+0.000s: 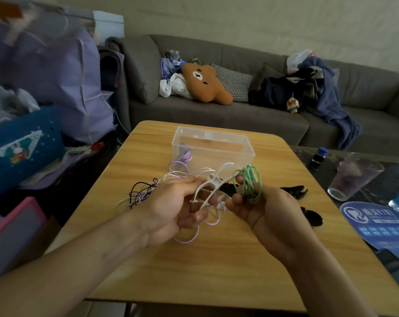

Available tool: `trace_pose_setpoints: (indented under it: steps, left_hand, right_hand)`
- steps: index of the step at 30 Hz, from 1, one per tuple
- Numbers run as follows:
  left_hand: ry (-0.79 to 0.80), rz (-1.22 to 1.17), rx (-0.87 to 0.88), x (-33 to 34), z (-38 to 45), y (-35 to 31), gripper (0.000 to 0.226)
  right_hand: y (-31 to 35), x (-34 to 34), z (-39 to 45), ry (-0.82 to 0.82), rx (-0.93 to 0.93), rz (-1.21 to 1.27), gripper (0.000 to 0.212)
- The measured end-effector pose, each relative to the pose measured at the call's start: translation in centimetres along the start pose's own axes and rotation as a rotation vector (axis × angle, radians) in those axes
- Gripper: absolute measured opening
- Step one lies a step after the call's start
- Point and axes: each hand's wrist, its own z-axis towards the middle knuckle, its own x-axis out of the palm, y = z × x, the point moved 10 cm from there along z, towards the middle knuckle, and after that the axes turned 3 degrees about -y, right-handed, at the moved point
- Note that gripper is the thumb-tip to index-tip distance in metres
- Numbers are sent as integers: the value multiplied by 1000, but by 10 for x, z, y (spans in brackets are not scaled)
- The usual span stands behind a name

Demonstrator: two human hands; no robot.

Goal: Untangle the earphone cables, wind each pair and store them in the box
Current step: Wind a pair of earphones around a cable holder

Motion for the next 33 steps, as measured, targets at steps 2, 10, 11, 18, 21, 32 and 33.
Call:
trace_pose_setpoints:
  steps: [2, 10, 11, 18, 21, 32, 33]
  left_hand:
    - [-10, -9, -4, -5, 1, -1, 20]
    - [-55, 125, 29, -15, 5, -1, 24]
    - [-59, 127, 34, -16, 4, -2, 24]
    - [-15, 196, 73, -10, 3, -4, 28]
    - [17, 178, 85, -6, 1, -5, 29]
    - [-48, 351, 236, -6, 4, -9, 23]
    - [-40, 344, 235, -5, 4, -9, 23]
  right_hand:
    - [-5, -2, 3, -34, 24, 19, 29]
    - [-7, -10, 13, -77, 26, -160, 26]
    - [-7, -10, 12, -71, 29, -230, 27]
    - [-10, -10, 8, 1, 94, -366, 32]
    - [-11, -9, 7, 24, 76, -425, 30]
    - [-21, -7, 2, 25, 193, -522, 34]
    - [-20, -7, 2, 23, 186, -515, 35]
